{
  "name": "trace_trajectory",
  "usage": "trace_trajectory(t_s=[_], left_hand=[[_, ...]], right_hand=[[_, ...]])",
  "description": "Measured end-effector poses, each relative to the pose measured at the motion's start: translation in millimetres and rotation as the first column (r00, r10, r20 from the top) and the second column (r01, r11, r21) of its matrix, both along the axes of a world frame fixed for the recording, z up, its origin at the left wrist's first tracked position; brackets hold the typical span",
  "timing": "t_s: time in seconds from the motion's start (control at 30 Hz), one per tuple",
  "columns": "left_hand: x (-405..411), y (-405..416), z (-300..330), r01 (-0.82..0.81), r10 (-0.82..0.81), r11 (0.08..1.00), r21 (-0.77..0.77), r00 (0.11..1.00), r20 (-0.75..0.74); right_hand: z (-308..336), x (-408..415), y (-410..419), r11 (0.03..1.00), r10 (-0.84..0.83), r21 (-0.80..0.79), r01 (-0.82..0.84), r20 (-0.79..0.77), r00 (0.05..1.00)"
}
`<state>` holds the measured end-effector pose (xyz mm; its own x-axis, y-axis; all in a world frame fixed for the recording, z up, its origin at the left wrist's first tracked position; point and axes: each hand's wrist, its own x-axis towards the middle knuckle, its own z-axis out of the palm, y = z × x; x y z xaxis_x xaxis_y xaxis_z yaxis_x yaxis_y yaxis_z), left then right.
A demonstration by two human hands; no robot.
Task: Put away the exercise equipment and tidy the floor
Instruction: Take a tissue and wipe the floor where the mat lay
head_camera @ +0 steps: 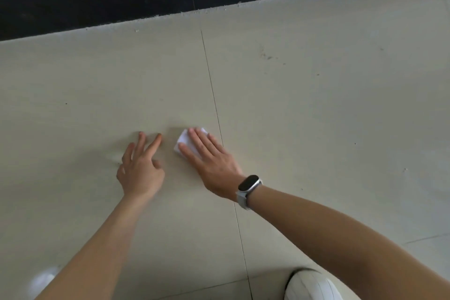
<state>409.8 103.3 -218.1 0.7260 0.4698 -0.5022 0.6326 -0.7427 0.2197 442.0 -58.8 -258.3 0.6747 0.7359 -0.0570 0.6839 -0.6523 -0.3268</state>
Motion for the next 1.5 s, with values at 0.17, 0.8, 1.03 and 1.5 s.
trace_trajectory(t_s=[0.17,0.8,1.03,1.5], left_hand=[[2.5,-2.4,0.5,-0.002,0.001,0.999,0.038,1.000,0.012],[13.3,-169.1,7.0,0.292,-0.291,0.956,-0.024,0.956,0.022],[48.1,-235.8,5.1,0.481,-0.482,0.875,-0.056,0.876,0.000],[135.1,-272.5,3.7,0.614,-0.581,0.788,0.041,0.764,-0.280]], right_hand=[[-6.2,14.3,-150.3,0.909,-0.392,-0.147,0.390,0.010,0.920],[13.7,-23.1,-324.8,0.656,-0.746,-0.166,0.736,0.009,0.666],[-3.7,-19.8,-314.2,0.349,-0.937,-0.084,0.933,-0.012,0.350],[8.1,85.9,-430.8,0.185,-0.983,-0.186,0.965,-0.011,0.186]])
